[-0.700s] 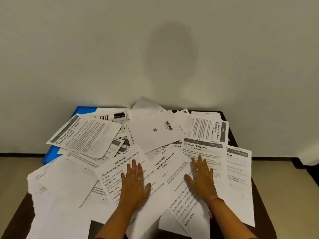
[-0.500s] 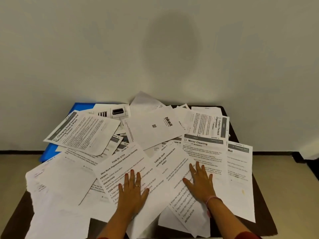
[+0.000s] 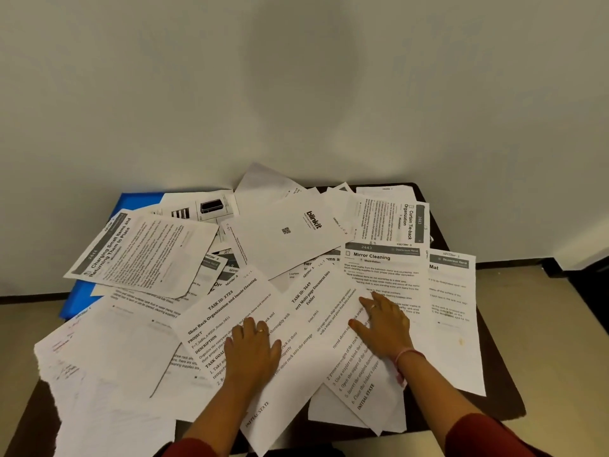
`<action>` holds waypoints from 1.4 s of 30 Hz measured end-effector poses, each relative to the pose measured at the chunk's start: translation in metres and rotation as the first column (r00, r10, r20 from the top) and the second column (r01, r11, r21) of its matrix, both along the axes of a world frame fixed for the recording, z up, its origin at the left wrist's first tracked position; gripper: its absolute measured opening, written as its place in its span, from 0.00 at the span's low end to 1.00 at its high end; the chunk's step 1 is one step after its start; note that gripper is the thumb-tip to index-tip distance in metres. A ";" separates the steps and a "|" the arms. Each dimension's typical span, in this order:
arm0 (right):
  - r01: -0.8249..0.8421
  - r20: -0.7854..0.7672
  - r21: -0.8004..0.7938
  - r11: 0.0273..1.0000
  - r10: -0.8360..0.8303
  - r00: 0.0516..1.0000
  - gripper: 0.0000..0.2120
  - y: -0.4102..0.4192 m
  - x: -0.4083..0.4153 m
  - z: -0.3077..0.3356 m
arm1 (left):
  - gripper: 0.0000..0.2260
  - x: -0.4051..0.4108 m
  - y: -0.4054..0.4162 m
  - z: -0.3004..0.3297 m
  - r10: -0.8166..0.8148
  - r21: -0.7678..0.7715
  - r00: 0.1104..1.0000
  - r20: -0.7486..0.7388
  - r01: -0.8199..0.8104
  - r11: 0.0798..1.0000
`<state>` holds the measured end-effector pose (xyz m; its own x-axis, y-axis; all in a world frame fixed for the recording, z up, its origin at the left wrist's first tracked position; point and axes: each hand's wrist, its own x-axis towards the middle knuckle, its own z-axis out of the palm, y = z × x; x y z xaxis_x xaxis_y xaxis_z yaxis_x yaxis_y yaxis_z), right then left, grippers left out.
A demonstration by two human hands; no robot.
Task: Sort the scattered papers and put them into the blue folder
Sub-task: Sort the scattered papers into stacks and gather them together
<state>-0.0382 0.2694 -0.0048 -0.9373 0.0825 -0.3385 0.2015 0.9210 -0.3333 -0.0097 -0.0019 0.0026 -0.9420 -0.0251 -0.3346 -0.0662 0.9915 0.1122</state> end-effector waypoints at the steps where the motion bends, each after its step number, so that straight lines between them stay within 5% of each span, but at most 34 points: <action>1: 0.033 -0.019 -0.007 0.999 -0.033 0.999 0.29 -0.002 -0.004 0.002 | 0.23 -0.004 -0.001 0.001 -0.012 -0.002 1.000 -0.010 0.012 1.000; 7: 0.277 -0.164 -0.257 0.926 -0.324 0.932 0.14 -0.035 -0.037 0.025 | 0.18 -0.026 -0.012 0.008 -0.042 0.074 0.994 -0.100 0.050 0.996; 10: 0.431 -0.045 -0.600 0.674 -0.566 0.823 0.11 -0.060 -0.058 0.038 | 0.17 -0.036 -0.016 0.010 -0.081 0.128 0.988 -0.134 0.098 0.987; 13: 0.503 0.115 -0.726 0.469 -0.639 0.761 0.06 -0.078 -0.082 0.042 | 0.20 -0.048 -0.021 0.012 -0.047 0.231 0.994 -0.103 0.070 0.970; 16: 0.532 0.210 -0.744 0.404 -0.615 0.760 0.12 -0.091 -0.106 0.042 | 0.21 -0.060 -0.028 0.012 -0.006 0.339 0.996 -0.092 0.037 0.940; 21: 0.613 0.302 -0.726 0.311 -0.657 0.691 0.05 -0.102 -0.143 0.035 | 0.14 -0.075 -0.042 0.011 0.190 0.592 0.981 -0.032 -0.134 0.795; 25: 0.710 0.429 -0.695 0.115 -0.726 0.537 0.07 -0.102 -0.165 0.027 | 0.12 -0.080 -0.053 0.006 0.243 0.645 0.969 0.042 -0.212 0.734; 30: 0.743 0.515 -0.670 -0.014 -0.729 0.451 0.04 -0.103 -0.180 0.020 | 0.09 -0.084 -0.058 0.002 0.292 0.684 0.954 0.065 -0.256 0.683; 35: 0.736 0.482 -0.676 0.018 -0.745 0.461 0.11 -0.105 -0.185 0.021 | 0.09 -0.087 -0.058 -0.003 0.304 0.689 0.948 0.088 -0.279 0.668; 42: 0.655 0.199 -0.700 0.284 -0.804 0.560 0.15 -0.099 -0.194 0.030 | 0.09 -0.089 -0.056 0.000 0.279 0.677 0.954 0.106 -0.275 0.683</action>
